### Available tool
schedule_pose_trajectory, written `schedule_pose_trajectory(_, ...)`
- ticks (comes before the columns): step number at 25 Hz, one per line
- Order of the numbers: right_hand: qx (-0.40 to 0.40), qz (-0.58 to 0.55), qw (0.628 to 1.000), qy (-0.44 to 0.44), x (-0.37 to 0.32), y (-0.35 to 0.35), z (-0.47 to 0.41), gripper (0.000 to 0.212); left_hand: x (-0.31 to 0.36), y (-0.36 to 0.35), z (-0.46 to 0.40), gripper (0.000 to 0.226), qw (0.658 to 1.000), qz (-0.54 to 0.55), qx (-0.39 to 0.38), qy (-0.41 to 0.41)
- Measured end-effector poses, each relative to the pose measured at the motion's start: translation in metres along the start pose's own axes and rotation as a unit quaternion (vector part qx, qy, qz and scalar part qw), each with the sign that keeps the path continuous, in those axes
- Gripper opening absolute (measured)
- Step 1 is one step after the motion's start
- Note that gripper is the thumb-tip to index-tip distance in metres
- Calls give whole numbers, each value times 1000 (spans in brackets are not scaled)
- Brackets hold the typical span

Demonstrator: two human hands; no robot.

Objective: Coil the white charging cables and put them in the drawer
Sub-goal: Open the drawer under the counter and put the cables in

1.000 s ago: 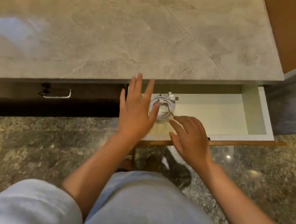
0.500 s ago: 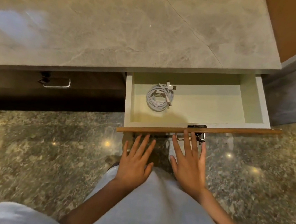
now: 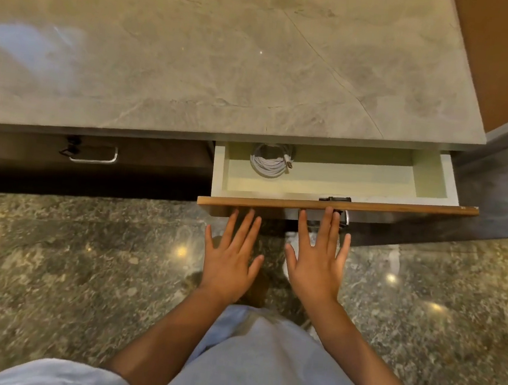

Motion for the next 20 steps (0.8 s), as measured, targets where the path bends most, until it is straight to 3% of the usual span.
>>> schedule_pose_trajectory(7, 11, -22, 1000, 3, -4, 8, -53, 68, -6, 9, -47, 65, 1000, 8, 10, 22)
schedule_pose_trajectory(12, 18, -49, 998, -23, -7, 15, -83, 64, -11, 19, -79, 65, 999, 20, -27, 40)
schedule_pose_trajectory(20, 26, -16, 999, -28, -11, 9, -114, 64, -12, 21, -112, 64, 997, 45, -44, 53)
Point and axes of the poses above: each hand's wrist, its own z-axis away from the middle knuckle, its own y-axis out of the back of the hand, x = y × z, the point moved 2 cm from there along -z, towards the middle knuckle, and after that the axes turned 3 degrees about -x, right-handed, at the moved point
